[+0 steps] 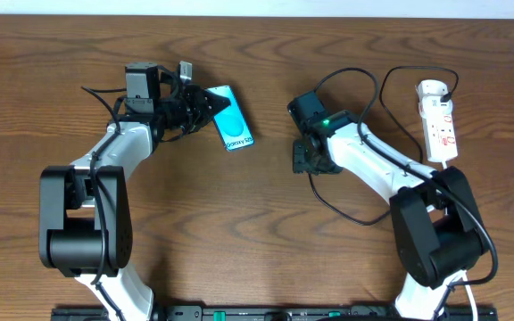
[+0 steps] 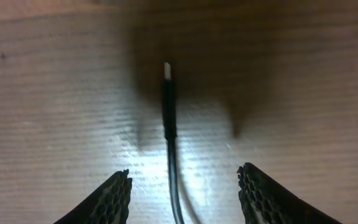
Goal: Plug charger to phone and switch on socket
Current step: 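Move the right gripper down to the black charging cable end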
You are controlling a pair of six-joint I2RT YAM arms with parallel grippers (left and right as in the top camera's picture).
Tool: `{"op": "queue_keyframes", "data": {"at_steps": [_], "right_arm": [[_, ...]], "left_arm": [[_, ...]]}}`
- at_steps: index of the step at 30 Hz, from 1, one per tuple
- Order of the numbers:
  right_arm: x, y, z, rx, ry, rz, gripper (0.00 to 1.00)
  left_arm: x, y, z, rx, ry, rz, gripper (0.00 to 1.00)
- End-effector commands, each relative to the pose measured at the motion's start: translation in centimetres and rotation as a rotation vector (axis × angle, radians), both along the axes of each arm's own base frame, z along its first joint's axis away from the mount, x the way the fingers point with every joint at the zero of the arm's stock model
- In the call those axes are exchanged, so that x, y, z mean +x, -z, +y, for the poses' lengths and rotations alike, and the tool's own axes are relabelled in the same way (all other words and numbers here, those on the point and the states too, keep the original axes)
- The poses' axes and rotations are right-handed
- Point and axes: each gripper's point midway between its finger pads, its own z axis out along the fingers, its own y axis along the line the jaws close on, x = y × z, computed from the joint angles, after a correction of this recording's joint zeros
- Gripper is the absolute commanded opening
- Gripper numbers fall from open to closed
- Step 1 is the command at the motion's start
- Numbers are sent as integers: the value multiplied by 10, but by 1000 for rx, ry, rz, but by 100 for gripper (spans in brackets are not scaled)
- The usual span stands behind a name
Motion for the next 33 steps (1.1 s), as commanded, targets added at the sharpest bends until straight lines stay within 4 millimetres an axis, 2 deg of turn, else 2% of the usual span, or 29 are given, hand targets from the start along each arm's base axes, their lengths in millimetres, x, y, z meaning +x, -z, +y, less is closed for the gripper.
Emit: {"op": "queue_keyframes", "data": {"at_steps": [1, 10, 20, 33], "right_arm": [[5, 3, 5, -9, -38, -14, 55], [8, 17, 6, -17, -47, -5, 54], [16, 16, 8, -11, -44, -37, 54], [22, 16, 6, -23, -24, -64, 44]], "left_arm": [[-1, -2, 0, -4, 16, -19, 8], [-1, -2, 0, -3, 17, -22, 7], [-1, -2, 0, -3, 17, -22, 7], [-1, -2, 0, -3, 17, -22, 7]]}}
